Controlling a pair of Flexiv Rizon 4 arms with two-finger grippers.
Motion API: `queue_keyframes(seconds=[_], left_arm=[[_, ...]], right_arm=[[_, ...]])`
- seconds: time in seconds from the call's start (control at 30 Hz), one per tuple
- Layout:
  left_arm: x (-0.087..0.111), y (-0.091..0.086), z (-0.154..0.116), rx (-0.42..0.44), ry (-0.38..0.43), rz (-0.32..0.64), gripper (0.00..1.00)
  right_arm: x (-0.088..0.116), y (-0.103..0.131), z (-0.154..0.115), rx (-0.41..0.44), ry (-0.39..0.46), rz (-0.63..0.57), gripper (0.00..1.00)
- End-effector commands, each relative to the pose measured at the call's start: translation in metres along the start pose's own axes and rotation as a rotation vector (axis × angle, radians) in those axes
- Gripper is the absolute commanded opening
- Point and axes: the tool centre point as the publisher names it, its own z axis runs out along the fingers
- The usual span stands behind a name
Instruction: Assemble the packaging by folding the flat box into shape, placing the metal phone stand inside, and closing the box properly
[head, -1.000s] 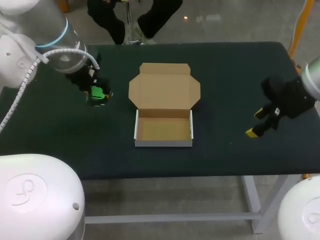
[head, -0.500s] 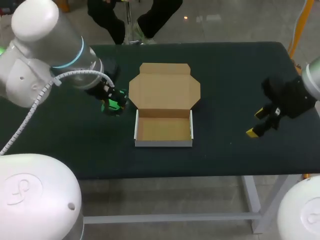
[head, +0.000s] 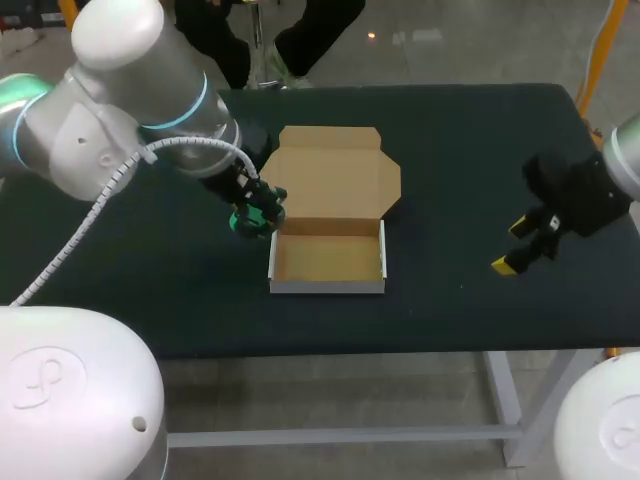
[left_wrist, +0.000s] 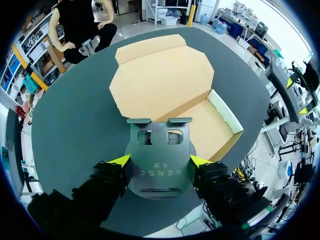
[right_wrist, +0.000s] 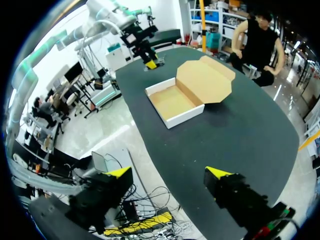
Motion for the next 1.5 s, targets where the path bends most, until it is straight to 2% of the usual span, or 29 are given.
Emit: queue_keyframes(seconds=[0.03,0.47,0.83,1.17,1.5], left_arm=[[0.014,-0.007,0.009,-0.033,-0.008,0.023,0.0],[0.061,-0.002,0.045,-0.047,-0.007,0.103,0.0],[0.081,-0.011,0.078,-0.037,0.003,0.14,0.0],[0.09,-0.022,0.105,-0.04,0.012,0.16,0.0],[0.089,-0.032,0.124,-0.057,0.009,0.158,0.0]], right_arm=[[0.0,-0.001,-0.002,-0.003,0.004,-0.002,1.0],[0.0,-0.001,-0.002,-0.003,0.004,-0.002,1.0],[0.0,-0.001,-0.002,-0.003,0.004,-0.002,1.0],[0.0,-0.001,-0.002,-0.003,0.004,-0.002,1.0],[0.0,-0.001,-0.002,-0.003,0.004,-0.002,1.0]])
